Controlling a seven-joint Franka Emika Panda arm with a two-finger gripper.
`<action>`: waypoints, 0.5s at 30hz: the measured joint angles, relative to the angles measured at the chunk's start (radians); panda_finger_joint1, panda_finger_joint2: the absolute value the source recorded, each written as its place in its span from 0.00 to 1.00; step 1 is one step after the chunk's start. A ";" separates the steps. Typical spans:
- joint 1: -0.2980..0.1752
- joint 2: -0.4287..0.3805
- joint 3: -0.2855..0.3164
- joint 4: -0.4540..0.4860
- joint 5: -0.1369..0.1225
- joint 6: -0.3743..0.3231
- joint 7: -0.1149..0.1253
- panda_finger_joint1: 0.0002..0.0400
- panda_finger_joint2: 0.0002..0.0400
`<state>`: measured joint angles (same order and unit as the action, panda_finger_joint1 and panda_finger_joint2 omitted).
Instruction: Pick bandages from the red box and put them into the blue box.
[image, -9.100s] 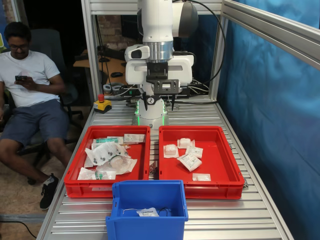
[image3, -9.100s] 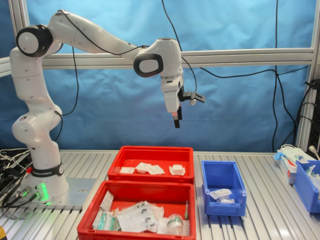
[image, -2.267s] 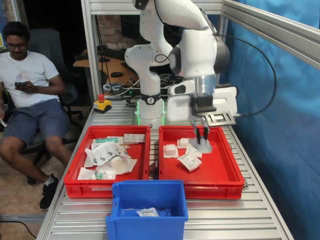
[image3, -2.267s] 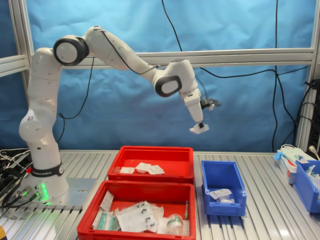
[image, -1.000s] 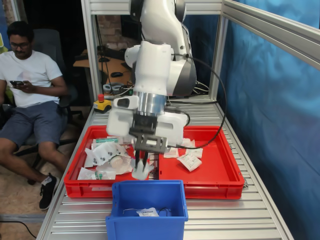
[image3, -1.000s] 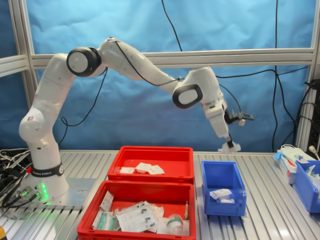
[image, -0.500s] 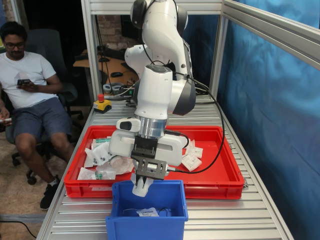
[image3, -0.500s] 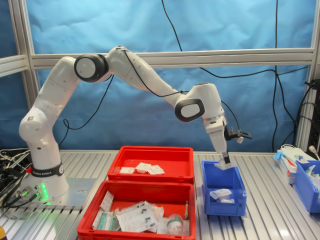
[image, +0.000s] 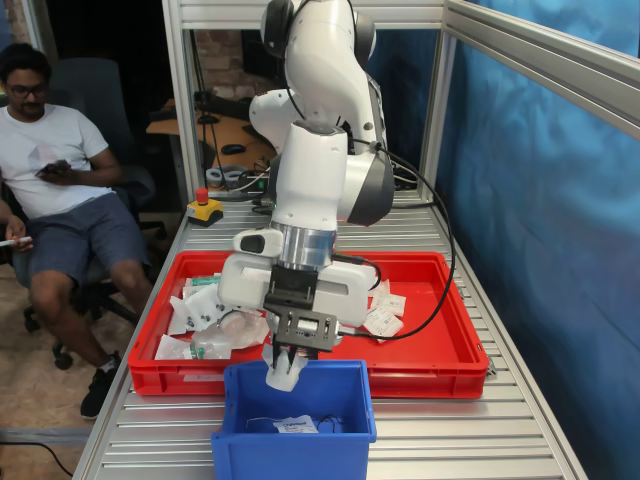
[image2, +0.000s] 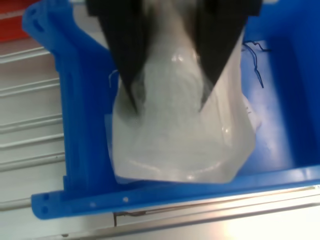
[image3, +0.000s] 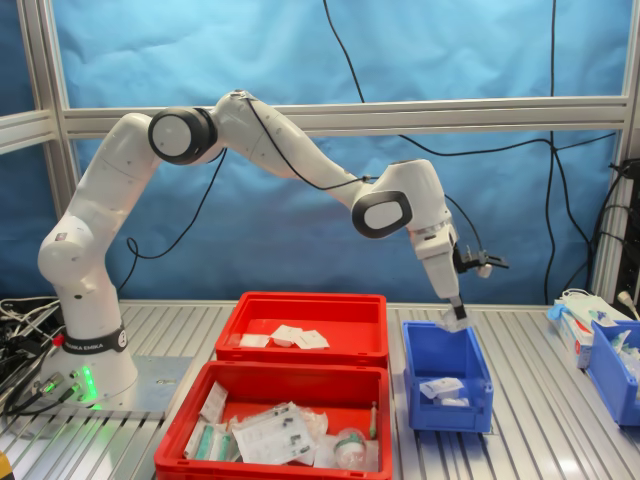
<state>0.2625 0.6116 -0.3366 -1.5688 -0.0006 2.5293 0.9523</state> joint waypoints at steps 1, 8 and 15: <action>0.000 0.000 0.000 0.002 0.000 0.000 0.000 0.14 0.14; 0.000 0.000 0.000 0.017 0.000 0.000 -0.003 0.29 0.29; 0.000 0.000 0.000 0.020 0.000 0.000 -0.004 0.54 0.54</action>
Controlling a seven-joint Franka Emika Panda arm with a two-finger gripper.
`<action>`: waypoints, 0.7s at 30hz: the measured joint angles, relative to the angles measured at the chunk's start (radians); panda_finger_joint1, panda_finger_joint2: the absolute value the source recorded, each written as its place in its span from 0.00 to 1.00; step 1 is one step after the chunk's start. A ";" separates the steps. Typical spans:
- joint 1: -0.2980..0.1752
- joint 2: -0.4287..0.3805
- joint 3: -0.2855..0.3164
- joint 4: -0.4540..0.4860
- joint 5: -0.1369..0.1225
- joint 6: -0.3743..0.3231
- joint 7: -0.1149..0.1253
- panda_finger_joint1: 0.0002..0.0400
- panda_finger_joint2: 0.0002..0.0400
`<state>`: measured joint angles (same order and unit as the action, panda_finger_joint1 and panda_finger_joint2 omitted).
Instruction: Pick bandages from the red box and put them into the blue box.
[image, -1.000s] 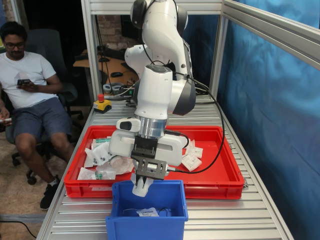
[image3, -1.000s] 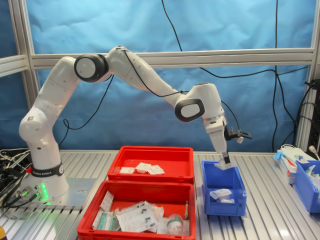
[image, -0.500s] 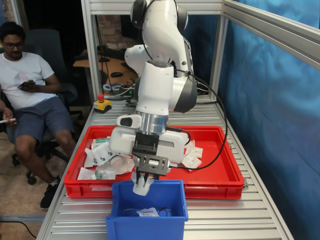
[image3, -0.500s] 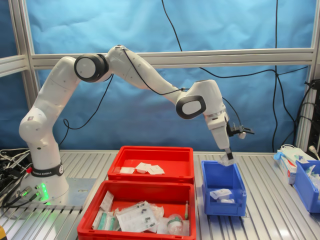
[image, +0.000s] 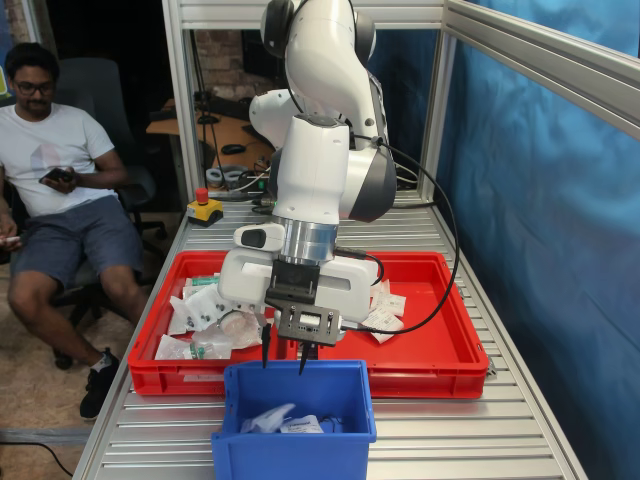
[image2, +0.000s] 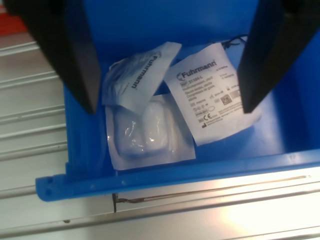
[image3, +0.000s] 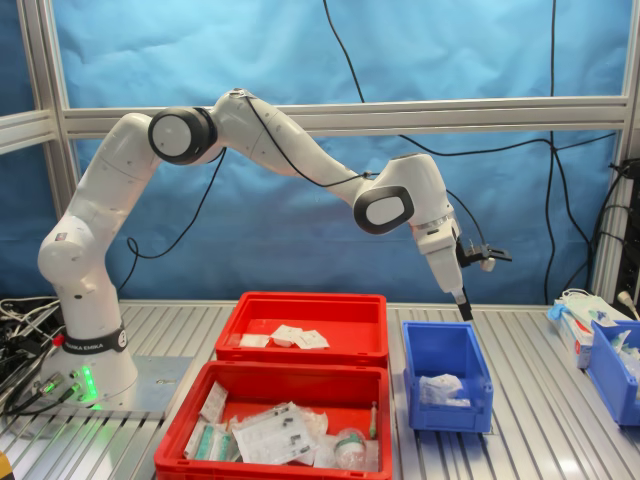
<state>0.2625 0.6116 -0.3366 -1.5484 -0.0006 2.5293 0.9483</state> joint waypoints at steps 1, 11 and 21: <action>0.000 0.000 0.000 0.000 0.000 0.000 0.000 0.54 0.54; 0.000 0.000 0.000 0.001 0.000 -0.012 -0.001 0.79 0.79; 0.001 -0.021 -0.002 -0.007 0.000 -0.092 -0.001 0.99 0.99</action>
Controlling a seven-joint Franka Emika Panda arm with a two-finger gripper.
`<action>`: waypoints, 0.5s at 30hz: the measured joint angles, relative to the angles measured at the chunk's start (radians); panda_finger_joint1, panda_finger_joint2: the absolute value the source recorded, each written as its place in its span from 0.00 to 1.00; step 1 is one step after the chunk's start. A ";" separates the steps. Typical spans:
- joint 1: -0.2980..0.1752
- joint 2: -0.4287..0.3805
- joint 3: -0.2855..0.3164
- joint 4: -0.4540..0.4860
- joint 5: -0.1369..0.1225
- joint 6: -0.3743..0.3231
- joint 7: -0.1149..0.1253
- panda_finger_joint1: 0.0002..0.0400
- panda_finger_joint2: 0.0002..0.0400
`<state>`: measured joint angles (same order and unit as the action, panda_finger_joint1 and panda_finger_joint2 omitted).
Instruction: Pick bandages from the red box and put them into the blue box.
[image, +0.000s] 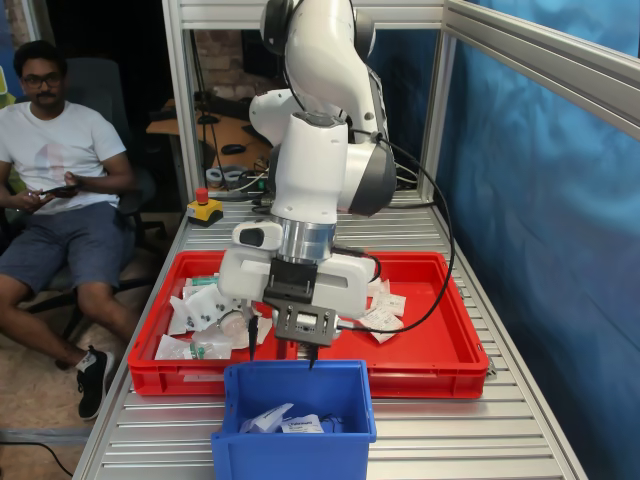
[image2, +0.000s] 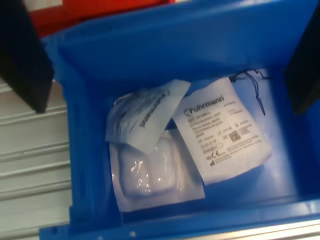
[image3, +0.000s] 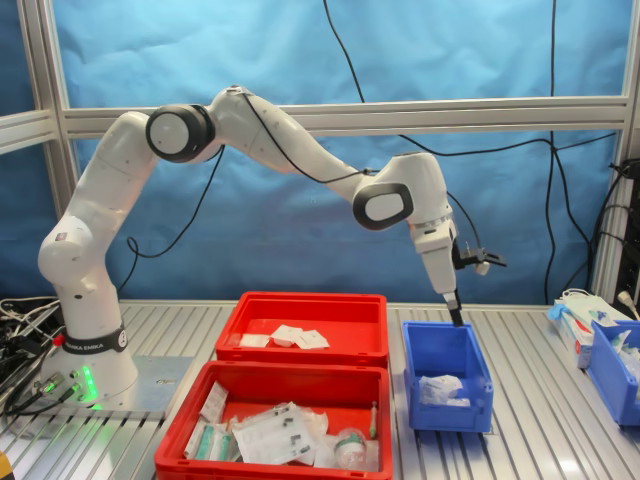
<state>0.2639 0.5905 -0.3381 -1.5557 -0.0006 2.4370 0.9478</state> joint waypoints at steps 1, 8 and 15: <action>0.000 -0.006 0.000 -0.003 0.000 -0.006 0.000 0.99 0.99; 0.013 -0.091 0.000 -0.052 0.000 -0.031 0.000 1.00 1.00; 0.029 -0.195 0.001 -0.118 0.000 -0.041 0.000 1.00 1.00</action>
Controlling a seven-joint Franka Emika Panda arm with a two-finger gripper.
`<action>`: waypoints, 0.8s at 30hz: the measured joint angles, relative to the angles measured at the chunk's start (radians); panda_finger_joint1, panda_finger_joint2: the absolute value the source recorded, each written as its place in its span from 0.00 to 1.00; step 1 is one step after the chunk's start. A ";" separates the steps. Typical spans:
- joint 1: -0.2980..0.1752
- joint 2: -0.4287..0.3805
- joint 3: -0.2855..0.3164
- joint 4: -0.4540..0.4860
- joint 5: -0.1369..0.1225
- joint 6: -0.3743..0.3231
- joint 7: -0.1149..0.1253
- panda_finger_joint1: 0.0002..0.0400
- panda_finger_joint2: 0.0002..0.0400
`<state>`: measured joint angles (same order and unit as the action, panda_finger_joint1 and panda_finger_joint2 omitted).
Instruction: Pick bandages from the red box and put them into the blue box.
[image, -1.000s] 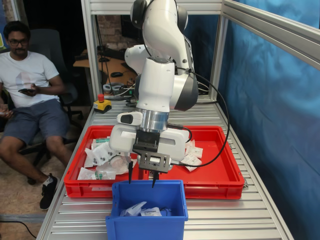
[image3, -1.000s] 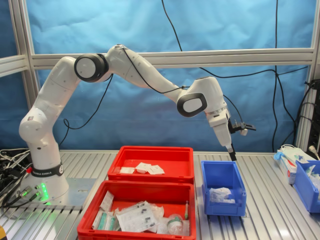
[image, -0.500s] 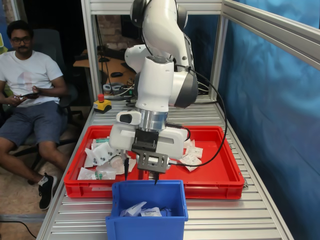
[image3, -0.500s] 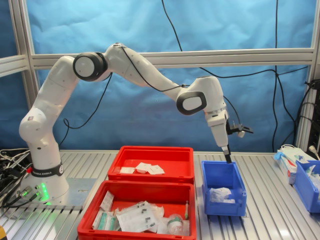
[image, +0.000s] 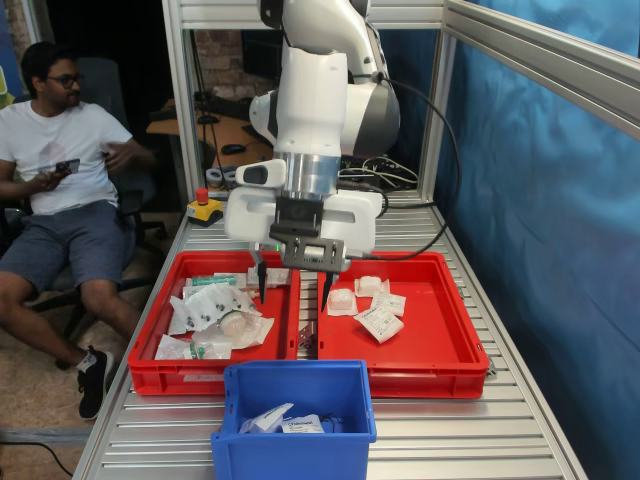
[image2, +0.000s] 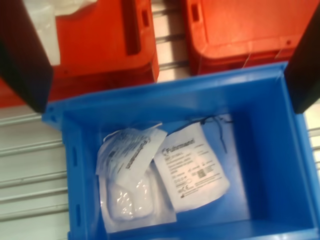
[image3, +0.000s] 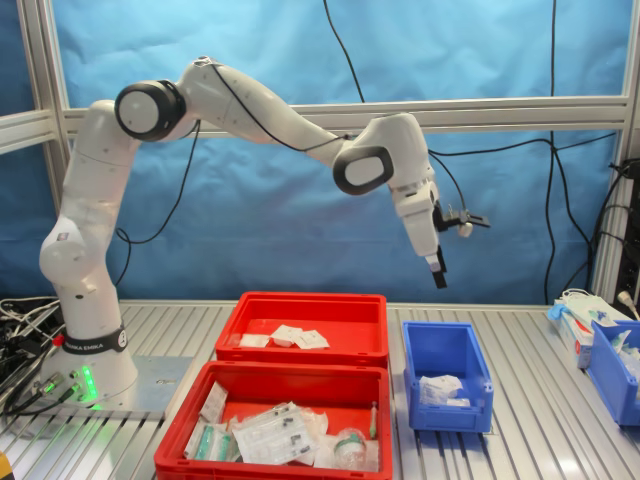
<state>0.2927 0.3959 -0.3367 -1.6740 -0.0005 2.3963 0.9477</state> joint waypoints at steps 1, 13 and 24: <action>-0.002 -0.021 0.006 -0.013 0.000 -0.002 0.000 1.00 1.00; -0.112 -0.144 0.155 -0.063 0.000 -0.139 0.000 1.00 1.00; -0.209 -0.236 0.270 -0.111 0.000 -0.243 0.000 1.00 1.00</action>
<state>0.0836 0.1597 -0.0668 -1.7846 -0.0006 2.1537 0.9477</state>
